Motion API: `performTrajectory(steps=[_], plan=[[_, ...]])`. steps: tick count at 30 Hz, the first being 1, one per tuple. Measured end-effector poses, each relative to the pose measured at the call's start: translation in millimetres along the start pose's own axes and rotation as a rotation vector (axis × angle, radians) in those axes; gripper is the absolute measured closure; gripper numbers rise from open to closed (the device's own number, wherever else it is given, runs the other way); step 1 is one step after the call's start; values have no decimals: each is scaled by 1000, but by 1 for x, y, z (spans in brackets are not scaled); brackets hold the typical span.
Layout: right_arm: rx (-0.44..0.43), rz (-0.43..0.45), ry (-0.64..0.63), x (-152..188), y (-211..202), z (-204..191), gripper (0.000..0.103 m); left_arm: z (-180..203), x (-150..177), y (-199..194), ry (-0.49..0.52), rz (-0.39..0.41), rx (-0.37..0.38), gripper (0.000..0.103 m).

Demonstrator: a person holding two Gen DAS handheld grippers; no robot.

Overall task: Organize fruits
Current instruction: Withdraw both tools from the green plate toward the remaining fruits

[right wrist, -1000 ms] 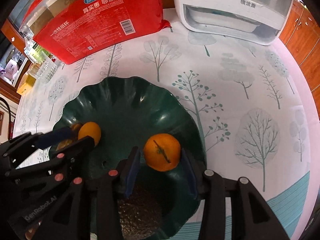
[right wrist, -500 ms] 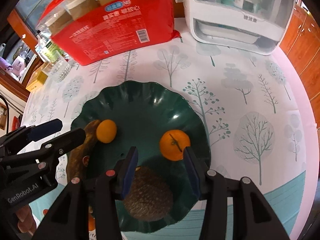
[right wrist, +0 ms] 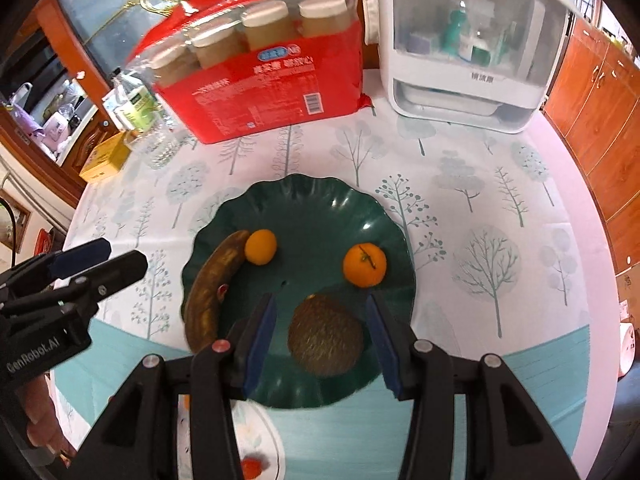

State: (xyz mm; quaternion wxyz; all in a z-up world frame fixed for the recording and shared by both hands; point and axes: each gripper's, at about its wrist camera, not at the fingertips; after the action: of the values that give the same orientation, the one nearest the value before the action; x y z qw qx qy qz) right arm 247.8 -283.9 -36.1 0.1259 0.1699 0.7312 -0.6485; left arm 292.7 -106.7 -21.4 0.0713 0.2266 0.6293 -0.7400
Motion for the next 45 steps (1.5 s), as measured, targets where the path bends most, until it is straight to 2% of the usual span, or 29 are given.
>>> performTrajectory(steps=[14,22,26,31,34,38,42,45], plan=[[-64,84,-73,46,-77,-27,56,0,46,-99,-16,98,-19,39],[-105,79,-127,80,-96,-49,56,-7,89,-139,1,119,-39,38],[-126,79,-153,96,-103,-60,56,-15,113,-154,3,129,-46,33],[-148,69,-172,113,-106,-72,56,-25,144,-171,15,166,-94,26],[-158,54,-185,121,-104,-78,56,-29,163,-178,21,185,-117,23],[-167,35,-197,132,-99,-84,55,-32,188,-177,24,191,-134,13],[-182,11,-188,143,-87,-85,49,-35,217,-162,30,162,-152,12],[-175,-8,-175,152,-76,-83,49,-40,241,-146,12,129,-158,12]])
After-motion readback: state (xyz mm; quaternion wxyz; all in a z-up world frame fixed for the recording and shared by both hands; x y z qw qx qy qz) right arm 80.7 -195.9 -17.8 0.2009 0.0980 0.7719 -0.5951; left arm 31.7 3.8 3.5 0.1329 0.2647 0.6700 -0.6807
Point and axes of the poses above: each gripper's, at about its wrist camera, not at the fingertips, and y roughly the way its jaws point, z to its right, x to its underside, and after that the axes turned 1 degree about y, right-handed
